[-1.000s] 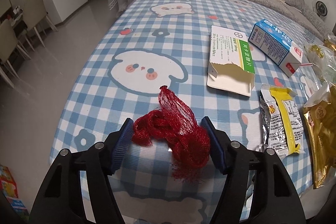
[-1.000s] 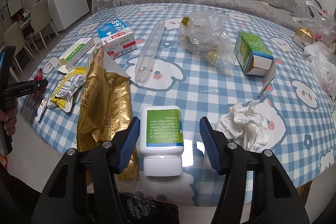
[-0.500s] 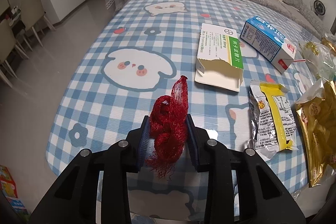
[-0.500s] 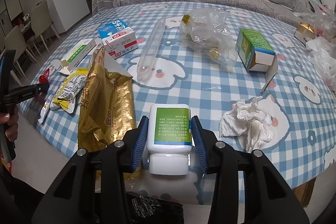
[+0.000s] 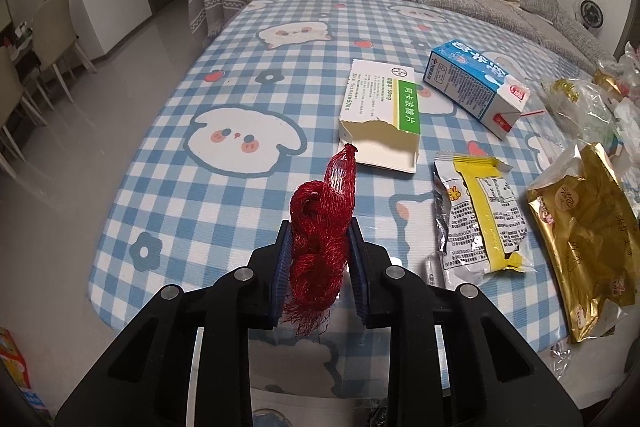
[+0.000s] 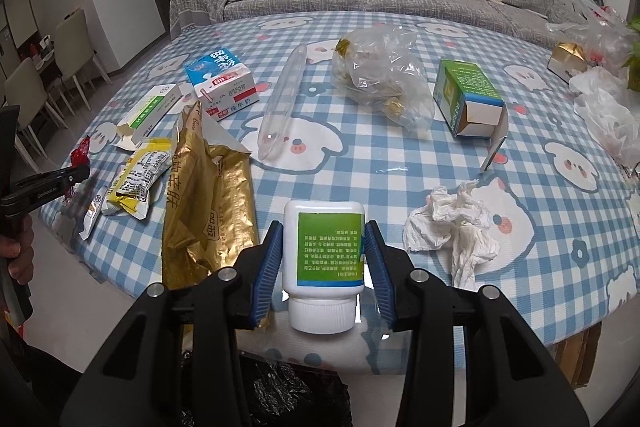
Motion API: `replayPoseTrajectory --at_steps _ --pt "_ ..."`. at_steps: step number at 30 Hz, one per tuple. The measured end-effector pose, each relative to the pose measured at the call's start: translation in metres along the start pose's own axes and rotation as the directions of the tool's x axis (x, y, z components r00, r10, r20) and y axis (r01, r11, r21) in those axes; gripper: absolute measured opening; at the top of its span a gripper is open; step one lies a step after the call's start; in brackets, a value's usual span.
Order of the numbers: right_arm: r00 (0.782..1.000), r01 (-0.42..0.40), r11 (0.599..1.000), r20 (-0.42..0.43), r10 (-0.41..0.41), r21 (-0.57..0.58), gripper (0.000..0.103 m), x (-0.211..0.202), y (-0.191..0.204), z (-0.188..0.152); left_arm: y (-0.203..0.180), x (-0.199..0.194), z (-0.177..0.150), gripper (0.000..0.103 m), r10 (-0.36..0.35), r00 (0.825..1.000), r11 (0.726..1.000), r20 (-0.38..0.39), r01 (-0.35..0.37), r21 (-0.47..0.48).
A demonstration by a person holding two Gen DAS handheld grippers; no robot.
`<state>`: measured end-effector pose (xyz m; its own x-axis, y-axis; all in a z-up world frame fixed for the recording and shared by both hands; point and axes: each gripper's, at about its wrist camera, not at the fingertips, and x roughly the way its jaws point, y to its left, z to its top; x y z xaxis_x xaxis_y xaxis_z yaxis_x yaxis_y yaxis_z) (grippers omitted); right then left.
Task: Collect trash
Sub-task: 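Carry the red net and white bottle with both tools toward the black bin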
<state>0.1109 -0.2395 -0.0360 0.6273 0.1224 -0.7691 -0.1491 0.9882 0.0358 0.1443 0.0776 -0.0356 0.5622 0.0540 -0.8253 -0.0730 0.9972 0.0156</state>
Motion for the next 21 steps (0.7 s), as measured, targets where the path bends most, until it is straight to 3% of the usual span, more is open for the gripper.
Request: replayPoseTrajectory --at_steps 21 --pt "0.998 0.0 1.0 0.063 -0.001 0.018 0.04 -0.064 0.014 -0.024 -0.011 -0.064 -0.049 0.026 -0.025 0.999 1.0 0.049 0.024 0.012"
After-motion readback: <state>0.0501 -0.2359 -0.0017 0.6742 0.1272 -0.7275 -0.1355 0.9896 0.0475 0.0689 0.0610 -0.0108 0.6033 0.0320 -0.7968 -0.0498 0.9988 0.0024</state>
